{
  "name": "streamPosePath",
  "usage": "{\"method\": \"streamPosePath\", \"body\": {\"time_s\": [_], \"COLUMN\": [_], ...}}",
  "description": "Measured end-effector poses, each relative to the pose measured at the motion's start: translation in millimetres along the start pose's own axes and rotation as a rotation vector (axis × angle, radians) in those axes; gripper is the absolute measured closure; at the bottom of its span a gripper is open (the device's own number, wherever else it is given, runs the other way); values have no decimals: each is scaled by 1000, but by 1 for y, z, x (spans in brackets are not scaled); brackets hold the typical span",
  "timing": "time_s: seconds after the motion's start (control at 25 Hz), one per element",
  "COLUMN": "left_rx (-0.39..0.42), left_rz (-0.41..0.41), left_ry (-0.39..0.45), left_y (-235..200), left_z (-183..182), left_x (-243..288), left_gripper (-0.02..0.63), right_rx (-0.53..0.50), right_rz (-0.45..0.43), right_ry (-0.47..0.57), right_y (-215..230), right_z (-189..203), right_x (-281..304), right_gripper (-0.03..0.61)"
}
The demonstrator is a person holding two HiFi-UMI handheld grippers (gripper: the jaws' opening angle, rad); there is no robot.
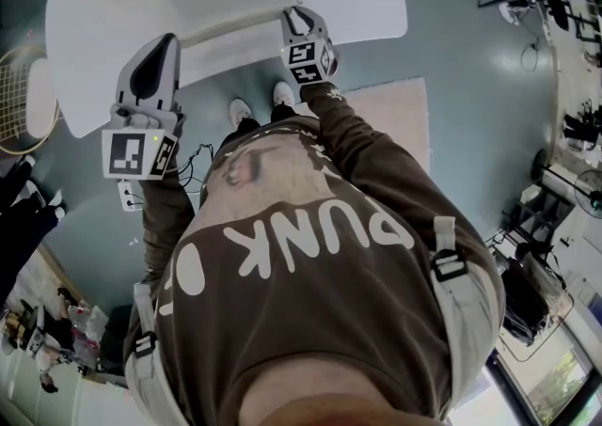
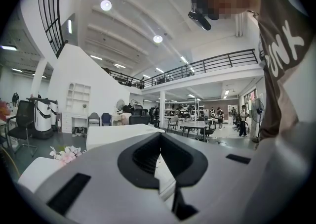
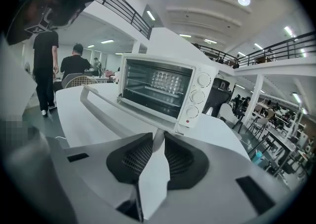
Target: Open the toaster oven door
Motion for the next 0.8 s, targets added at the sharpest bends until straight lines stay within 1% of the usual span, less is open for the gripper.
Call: {"method": "streamPosePath", "body": {"time_s": [0.24, 0.44, 0.64, 0.8], "left_rx": [-4, -4, -4, -6], "left_rz": [-4, -11, -22, -26], "left_ry": [-5, -11, -20, -22], "left_y": [3, 4, 3, -2], "left_z": [2, 2, 1, 8], "left_x": [-2, -3, -7, -10], "left_gripper": [611, 611, 611, 611], "right_rx": [-5, -8, -6, -3], "right_rz": [-15, -46, -53, -67], "right_ry": [-56, -168, -219, -263], "right_y": [-6, -11, -13, -22], "right_z": [21, 47, 56, 65], "right_x": [3, 15, 22, 33], "right_gripper": [499, 518, 525, 529]}}
Point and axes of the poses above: the fingertips, and each gripper's own axes: x forward along the fingers, y to its right, z out of its underside, the point moved 8 cm from there along -x, backward along the fingers, and after that the axes turned 7 degrees about z, right-handed, at the moved point
